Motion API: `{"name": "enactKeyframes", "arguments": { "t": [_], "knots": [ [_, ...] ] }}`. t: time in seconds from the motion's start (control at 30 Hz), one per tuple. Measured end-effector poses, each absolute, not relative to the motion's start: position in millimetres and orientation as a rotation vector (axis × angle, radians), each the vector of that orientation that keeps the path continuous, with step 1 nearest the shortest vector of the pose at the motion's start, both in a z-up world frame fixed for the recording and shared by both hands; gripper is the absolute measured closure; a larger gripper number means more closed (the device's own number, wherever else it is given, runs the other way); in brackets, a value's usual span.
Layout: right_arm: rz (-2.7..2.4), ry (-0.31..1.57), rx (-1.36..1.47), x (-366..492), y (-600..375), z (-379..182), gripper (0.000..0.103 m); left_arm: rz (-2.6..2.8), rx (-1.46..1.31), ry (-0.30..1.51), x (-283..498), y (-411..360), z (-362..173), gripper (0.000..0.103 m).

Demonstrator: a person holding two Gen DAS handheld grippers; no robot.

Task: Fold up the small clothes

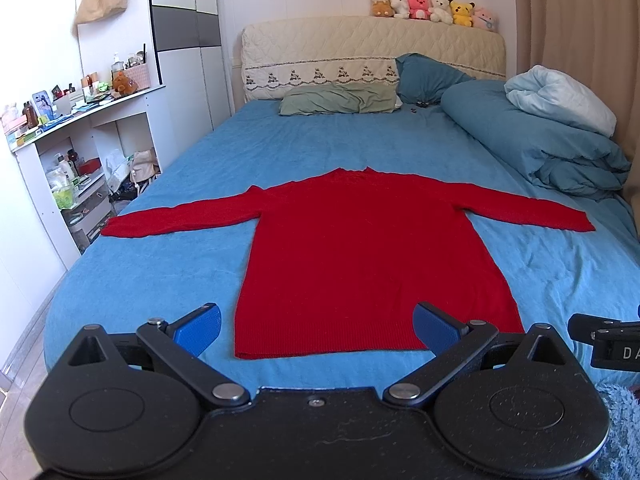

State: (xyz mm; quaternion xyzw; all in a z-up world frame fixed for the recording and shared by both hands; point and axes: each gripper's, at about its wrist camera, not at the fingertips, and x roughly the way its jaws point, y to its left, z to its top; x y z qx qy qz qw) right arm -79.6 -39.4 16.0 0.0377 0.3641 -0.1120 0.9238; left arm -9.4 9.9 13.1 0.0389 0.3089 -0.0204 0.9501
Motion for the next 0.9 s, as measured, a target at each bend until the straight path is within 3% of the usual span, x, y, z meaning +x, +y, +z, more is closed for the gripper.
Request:
{"name": "enactKeyframes", "arguments": {
  "t": [0.47,0.9],
  "knots": [
    [-0.243,0.733,0.098,-76.6,-42.9,27.2,0.000,-0.071,0.065,0.617,5.7,5.4,24.6,0.000],
    [-0.442,0.579,0.175,16.8,-159.3,57.2,0.000,-0.214,0.065,0.476,180.2,-85.7,77.9,0.000]
  ]
}}
